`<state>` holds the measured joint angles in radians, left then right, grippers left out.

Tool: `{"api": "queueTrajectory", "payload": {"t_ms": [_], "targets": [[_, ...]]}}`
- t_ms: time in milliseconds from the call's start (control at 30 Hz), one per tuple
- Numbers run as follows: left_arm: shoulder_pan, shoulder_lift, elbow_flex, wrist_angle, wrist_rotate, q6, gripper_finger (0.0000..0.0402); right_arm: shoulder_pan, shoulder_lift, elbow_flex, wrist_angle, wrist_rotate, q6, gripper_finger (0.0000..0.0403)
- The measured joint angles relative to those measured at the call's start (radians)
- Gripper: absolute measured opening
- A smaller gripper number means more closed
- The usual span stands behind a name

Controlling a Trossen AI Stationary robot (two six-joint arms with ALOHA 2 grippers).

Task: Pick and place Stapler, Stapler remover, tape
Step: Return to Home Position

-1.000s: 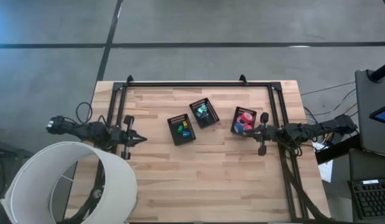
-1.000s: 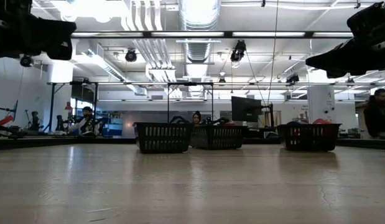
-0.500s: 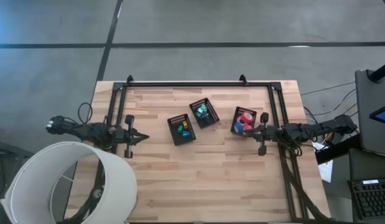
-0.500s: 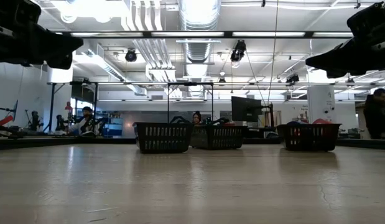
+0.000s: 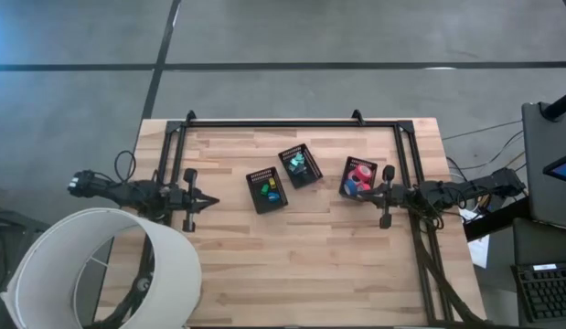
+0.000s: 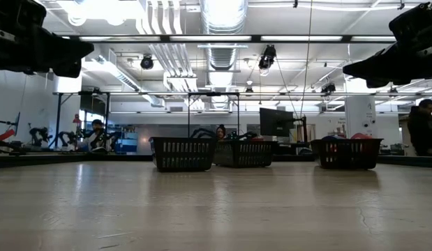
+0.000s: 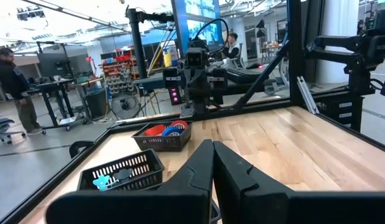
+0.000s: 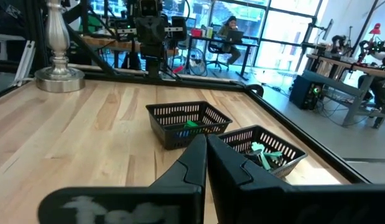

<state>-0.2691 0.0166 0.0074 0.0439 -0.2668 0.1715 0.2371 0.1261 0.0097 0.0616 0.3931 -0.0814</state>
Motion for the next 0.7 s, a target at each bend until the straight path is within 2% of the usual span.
{"api": "queueTrajectory", "payload": {"t_ms": [700], "targets": [[0.000,0.000,0.000,0.007,0.000,0.000,0.0014,0.000,0.000,0.000,0.000,0.000,0.002,0.0008]]}}
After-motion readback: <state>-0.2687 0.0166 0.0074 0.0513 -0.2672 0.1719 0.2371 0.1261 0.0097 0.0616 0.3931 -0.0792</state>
